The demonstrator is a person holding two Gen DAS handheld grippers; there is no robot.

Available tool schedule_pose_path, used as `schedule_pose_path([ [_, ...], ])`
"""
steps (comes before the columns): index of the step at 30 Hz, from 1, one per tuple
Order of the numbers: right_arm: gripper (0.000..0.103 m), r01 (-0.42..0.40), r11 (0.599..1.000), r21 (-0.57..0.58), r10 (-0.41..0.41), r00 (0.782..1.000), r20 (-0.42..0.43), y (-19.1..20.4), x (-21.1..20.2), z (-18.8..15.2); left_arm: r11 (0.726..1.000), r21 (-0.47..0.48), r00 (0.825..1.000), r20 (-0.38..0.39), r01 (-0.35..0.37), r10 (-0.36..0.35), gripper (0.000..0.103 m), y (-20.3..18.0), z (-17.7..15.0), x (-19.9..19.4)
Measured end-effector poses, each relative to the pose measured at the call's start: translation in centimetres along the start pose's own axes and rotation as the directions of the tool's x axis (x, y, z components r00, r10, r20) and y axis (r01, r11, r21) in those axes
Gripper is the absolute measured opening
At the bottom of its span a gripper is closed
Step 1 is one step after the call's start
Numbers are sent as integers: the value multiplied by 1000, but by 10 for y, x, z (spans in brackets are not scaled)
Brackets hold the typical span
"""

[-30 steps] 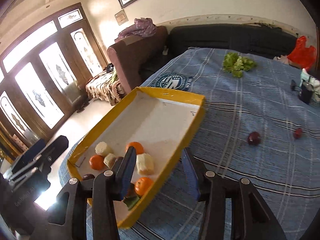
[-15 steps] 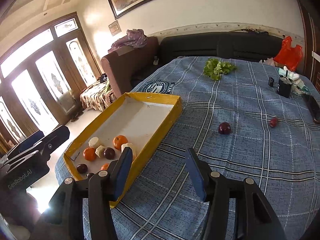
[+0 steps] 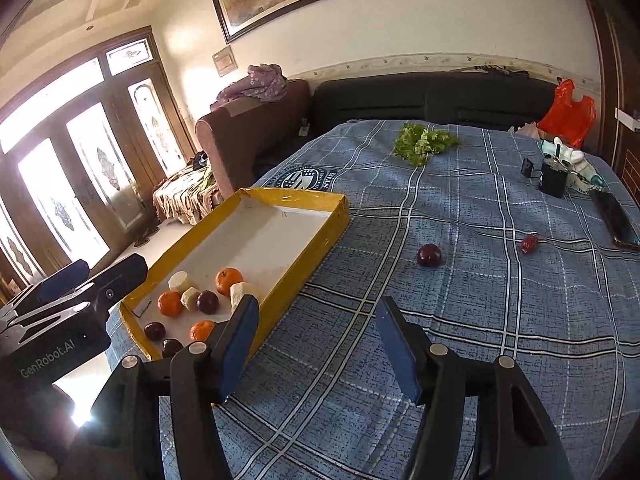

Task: Organize fruits
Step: 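Lift both tools away and move them to the last plum and red date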

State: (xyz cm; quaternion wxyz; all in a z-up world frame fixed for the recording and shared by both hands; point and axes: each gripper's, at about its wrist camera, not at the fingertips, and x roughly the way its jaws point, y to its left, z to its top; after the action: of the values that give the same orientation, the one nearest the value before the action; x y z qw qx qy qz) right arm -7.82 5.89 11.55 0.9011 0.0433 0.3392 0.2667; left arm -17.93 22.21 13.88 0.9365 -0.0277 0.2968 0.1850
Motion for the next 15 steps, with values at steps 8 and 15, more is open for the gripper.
schedule_pose_path([
  [8,68,14,1000,13,-14,1000,-2,-9,1,-1,1000,20,1000,-21,10,-9,93,-7,-3,7],
  [15,68,33,998,44,-33,999,-8,-28,1,-2,999,24,998,-50,47,-46,93,-13,-4,15],
])
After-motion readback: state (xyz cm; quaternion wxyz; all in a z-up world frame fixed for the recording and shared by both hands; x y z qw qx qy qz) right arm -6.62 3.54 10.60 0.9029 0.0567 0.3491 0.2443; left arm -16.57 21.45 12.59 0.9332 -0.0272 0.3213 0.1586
